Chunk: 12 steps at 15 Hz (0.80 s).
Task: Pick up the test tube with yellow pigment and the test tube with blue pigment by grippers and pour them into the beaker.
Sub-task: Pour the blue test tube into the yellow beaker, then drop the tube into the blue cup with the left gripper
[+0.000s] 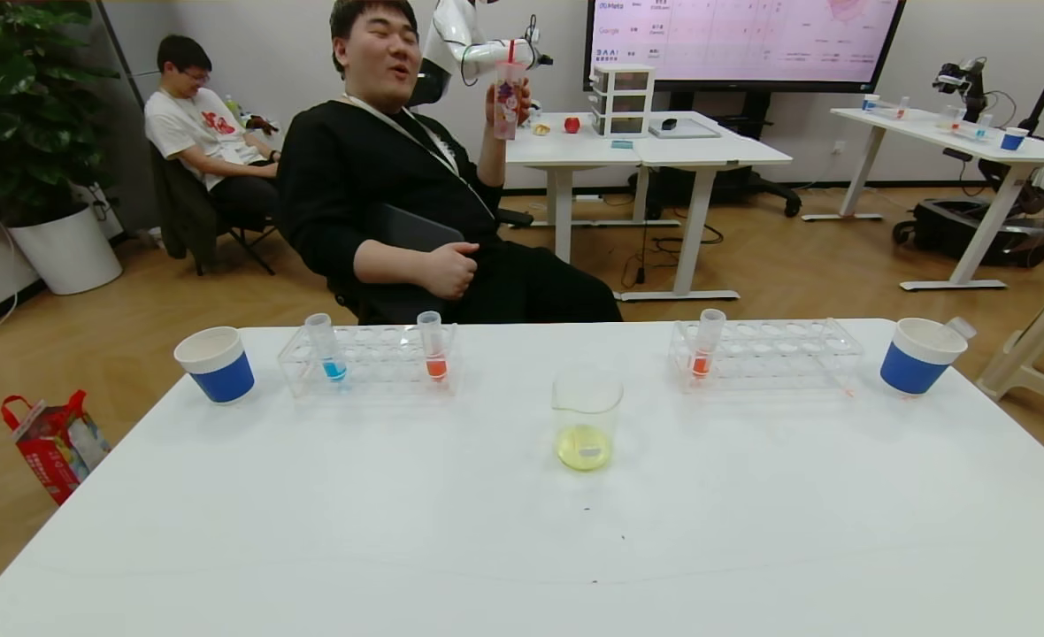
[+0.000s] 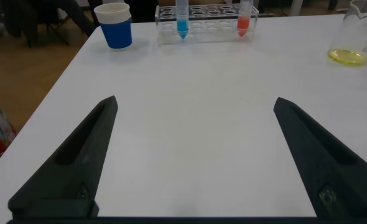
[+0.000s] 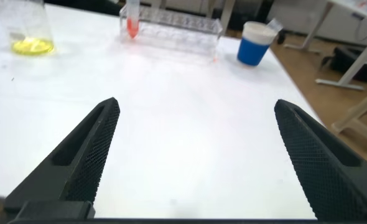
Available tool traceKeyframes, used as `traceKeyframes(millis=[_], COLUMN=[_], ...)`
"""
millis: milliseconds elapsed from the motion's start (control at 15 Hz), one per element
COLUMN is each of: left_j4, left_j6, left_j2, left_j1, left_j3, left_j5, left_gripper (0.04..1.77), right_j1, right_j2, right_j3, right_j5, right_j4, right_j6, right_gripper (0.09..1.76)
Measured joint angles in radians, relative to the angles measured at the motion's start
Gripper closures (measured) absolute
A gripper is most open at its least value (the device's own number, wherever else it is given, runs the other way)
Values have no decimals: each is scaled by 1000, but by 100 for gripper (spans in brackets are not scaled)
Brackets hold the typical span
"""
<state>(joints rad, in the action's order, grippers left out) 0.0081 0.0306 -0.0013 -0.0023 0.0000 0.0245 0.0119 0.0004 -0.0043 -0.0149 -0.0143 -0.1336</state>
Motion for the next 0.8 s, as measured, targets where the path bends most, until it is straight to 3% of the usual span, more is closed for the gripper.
traceKeyframes(millis=[333, 533, 800], left_j4=[-2, -3, -4], left_j6=[13, -31, -24], left_j2=[0, 0, 0], left_j1=[0, -1, -1], left_j3=[0, 0, 0], left_j5=[2, -23, -24], left_gripper=[6, 6, 6], right_j1=[0, 0, 0], right_j2=[-1, -1, -1], right_j3=[4, 4, 4], right_j5=[-15, -10, -10], right_j4=[22, 20, 20], right_j6=[76, 83, 84], right_gripper=[11, 11, 11])
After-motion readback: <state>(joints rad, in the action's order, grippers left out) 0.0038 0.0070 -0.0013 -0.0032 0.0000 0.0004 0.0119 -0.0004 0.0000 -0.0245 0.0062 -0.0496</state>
